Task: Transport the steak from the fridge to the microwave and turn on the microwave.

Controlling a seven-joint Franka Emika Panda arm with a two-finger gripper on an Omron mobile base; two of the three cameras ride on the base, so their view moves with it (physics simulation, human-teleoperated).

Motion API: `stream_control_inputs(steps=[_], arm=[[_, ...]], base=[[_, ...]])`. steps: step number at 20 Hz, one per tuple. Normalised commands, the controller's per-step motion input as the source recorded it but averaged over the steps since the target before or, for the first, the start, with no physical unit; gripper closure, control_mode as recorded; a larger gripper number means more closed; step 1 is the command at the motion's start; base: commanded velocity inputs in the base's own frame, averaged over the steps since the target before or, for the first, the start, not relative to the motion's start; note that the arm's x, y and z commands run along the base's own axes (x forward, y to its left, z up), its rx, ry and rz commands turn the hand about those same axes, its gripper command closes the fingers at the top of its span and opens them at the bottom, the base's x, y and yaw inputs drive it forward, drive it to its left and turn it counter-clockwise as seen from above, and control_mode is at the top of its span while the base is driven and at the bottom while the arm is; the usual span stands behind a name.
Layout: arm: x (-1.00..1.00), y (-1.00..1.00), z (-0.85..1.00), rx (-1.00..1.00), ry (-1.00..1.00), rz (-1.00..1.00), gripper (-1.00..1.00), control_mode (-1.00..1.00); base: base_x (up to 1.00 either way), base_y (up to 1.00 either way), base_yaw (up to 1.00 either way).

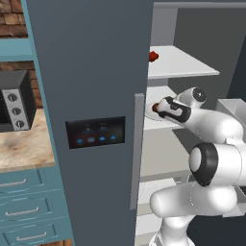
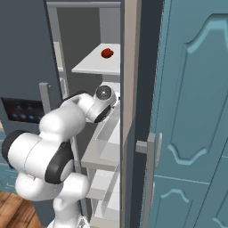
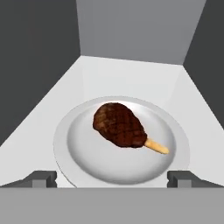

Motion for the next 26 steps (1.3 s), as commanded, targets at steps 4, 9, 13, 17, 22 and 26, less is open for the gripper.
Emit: stream_control_inputs(steps=[4,9,13,17,22,26], arm=[[0.3,0.0,0.0,0.0,0.03,0.0,-1.0,-1.0],[0.39,0.0,0.0,0.0,0.04,0.0,-1.0,-1.0],[0.25,0.0,-0.08,0.0,0.0,0.0,-1.0,-1.0],[0.21,0.0,-0.13,0.0,0.0,0.01,-1.0,-1.0],[0.22,0.0,-0.2,-0.02,0.0,0.11,-1.0,-1.0],[0.06,0.0,-0.21,-0.04,0.0,0.14,-1.0,-1.0]], base=[[0.0,0.0,0.0],[0.0,0.0,0.0],[0.0,0.0,0.0],[0.0,0.0,0.0],[0.0,0.0,0.0],[0.0,0.0,0.0]])
